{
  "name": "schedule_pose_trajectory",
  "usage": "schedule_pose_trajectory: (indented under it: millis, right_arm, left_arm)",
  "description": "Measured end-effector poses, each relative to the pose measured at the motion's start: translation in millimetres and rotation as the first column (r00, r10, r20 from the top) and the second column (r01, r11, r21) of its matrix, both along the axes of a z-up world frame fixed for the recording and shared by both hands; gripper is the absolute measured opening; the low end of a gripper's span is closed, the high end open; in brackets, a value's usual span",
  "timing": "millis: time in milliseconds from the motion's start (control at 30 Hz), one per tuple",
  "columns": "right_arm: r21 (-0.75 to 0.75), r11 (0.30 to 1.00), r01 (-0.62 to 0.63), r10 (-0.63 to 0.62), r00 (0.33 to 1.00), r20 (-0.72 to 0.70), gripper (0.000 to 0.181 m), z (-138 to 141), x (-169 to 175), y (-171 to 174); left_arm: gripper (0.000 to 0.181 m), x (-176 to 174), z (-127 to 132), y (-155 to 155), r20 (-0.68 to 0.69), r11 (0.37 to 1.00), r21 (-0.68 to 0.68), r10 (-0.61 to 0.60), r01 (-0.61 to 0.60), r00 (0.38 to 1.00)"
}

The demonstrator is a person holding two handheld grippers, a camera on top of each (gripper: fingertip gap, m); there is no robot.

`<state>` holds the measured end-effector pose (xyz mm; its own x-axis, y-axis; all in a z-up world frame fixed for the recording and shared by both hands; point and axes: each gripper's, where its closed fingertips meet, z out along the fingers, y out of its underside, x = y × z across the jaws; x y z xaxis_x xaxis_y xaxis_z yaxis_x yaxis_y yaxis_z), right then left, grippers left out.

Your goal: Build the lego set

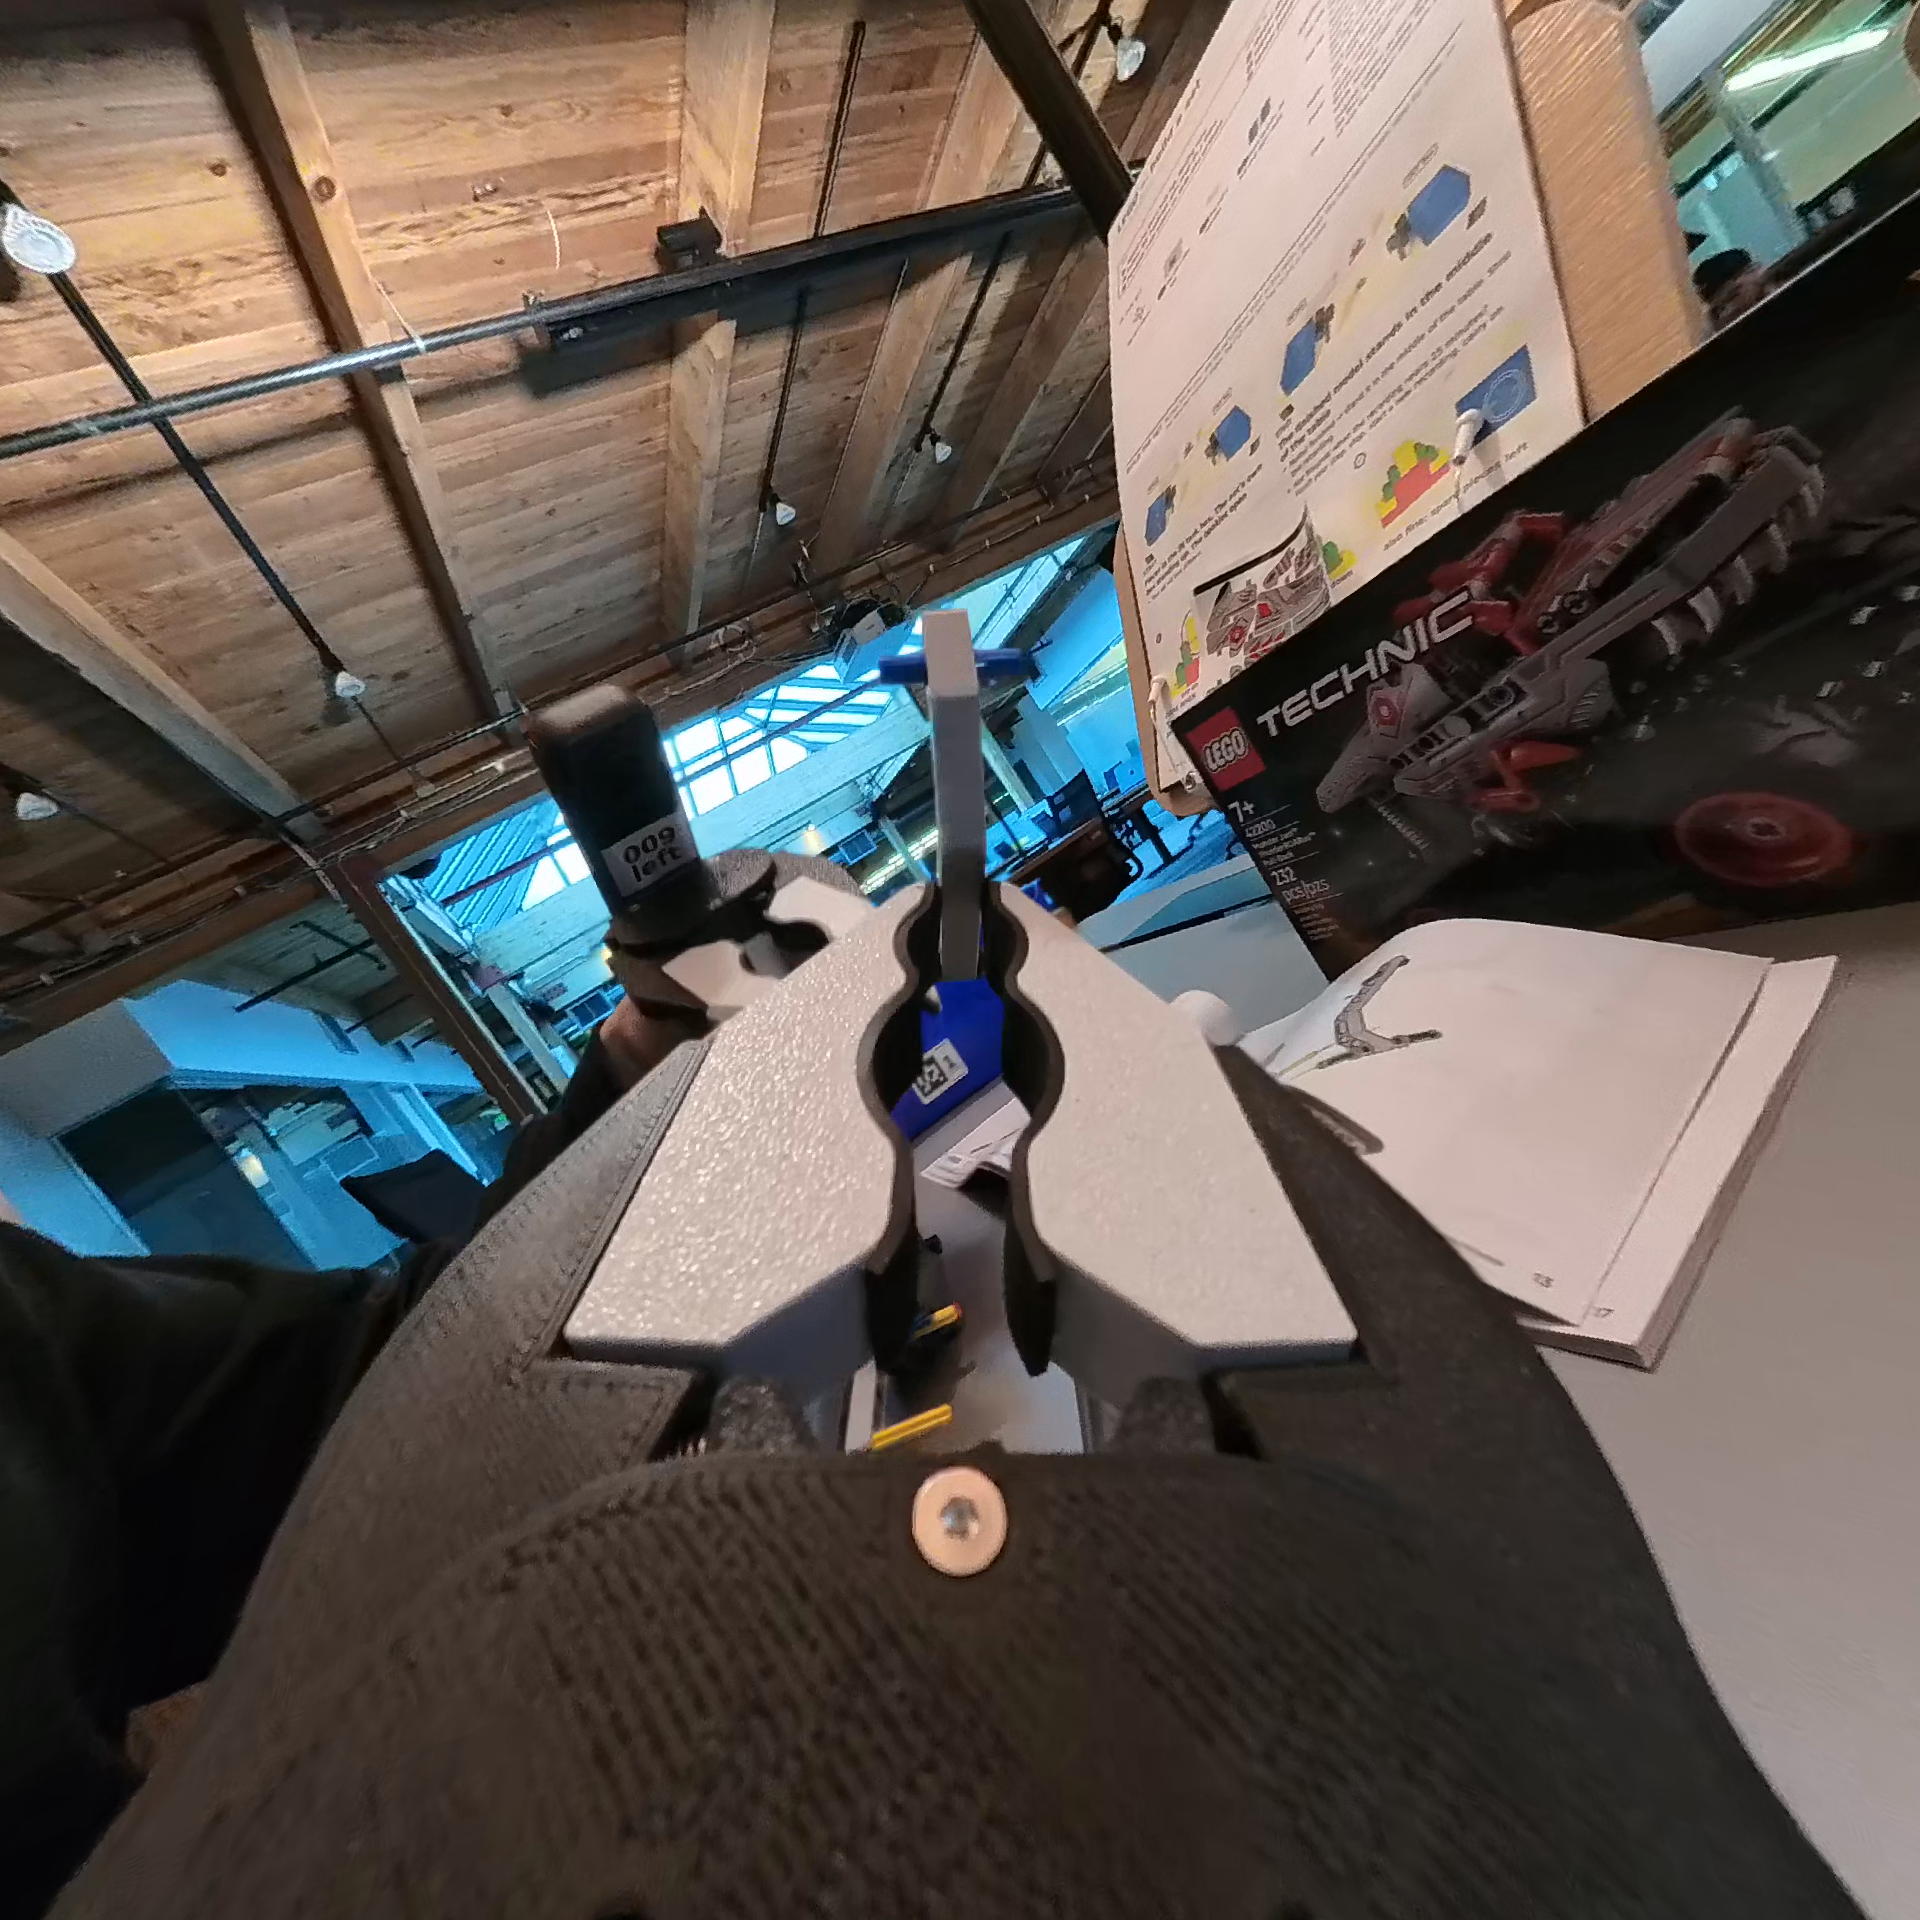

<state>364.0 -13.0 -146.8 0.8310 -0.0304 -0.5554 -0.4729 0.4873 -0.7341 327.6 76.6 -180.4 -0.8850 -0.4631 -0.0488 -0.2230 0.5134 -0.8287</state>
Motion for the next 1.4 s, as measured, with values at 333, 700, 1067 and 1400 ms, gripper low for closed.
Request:
schedule_pose_trajectory:
  millis: [333, 700, 1067, 1400]
  right_arm:
    - [-0.402, 0.866, -0.298, 0.265, 0.954, -0.138, 0.005, -41.8, -35.6, 21.3]
    - [-0.495, 0.736, -0.463, 0.456, 0.878, -0.145, 0.005, -47.4, -78.0, 33.0]
    - [-0.497, 0.749, -0.437, 0.449, 0.888, -0.104, 0.005, -41.8, -75.9, 30.2]
    - [-0.364, 0.889, -0.276, 0.321, 0.944, 0.069, 0.011, -2.5, -53.3, 12.9]
  left_arm:
    - [0.045, 10.3, 32.8, -11.2, 0.549, 0.964, 0.257, -0.088, -0.068, 0.831]
    - [0.037, -3.2, 9.4, -48.6, 0.697, 0.808, 0.581, -0.427, -0.104, 0.576]
    - [0.005, -3.4, 3.4, -45.3, 0.633, 0.845, 0.533, -0.362, -0.046, 0.685]
    - [0.005, 8.8, 13.1, -26.9, 0.514, 0.949, 0.309, -0.117, -0.056, 0.850]
